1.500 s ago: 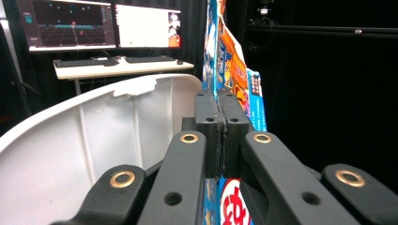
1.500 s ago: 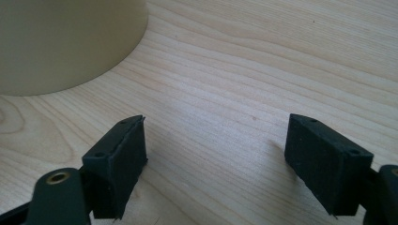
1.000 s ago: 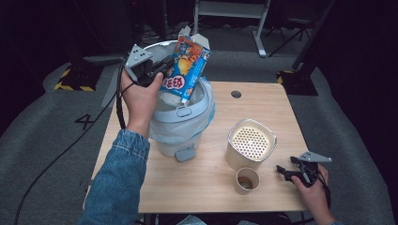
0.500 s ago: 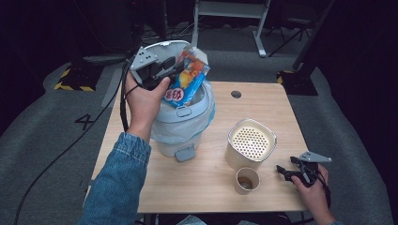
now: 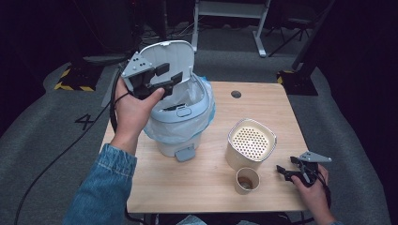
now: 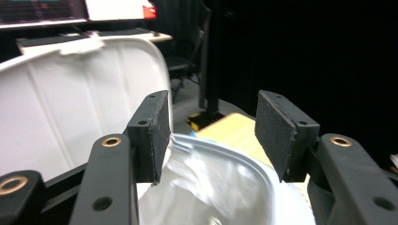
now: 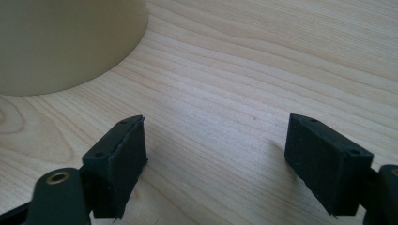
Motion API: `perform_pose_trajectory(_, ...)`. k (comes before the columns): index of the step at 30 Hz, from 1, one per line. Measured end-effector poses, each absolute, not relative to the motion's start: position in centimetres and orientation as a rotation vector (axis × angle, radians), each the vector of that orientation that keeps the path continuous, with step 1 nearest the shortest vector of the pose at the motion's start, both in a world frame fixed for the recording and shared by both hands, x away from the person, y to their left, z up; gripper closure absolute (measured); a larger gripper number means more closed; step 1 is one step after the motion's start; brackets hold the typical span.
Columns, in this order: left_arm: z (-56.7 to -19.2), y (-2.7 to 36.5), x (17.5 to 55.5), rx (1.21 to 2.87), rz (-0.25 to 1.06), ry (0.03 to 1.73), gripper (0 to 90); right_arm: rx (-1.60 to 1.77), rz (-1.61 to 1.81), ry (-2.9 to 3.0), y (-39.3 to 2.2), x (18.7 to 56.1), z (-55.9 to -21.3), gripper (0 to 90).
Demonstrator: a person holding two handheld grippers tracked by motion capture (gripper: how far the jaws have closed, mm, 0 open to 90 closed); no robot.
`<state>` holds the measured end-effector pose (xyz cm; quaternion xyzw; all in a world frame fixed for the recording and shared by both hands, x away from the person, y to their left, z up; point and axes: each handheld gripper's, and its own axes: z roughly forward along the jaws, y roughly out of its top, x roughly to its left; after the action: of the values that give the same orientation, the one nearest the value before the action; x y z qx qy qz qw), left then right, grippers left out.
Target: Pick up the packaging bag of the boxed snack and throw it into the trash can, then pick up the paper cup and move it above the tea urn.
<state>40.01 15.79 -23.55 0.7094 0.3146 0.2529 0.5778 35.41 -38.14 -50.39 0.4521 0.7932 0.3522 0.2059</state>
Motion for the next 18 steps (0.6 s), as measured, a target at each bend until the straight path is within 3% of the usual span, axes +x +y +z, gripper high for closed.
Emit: perform_pose_trajectory(18, -26.4, 18.1, 33.5, 1.794, 0.462, 0.567, 40.0, 1.248, 0.983, 2.249, -38.1, 35.1, -49.8, 23.3)
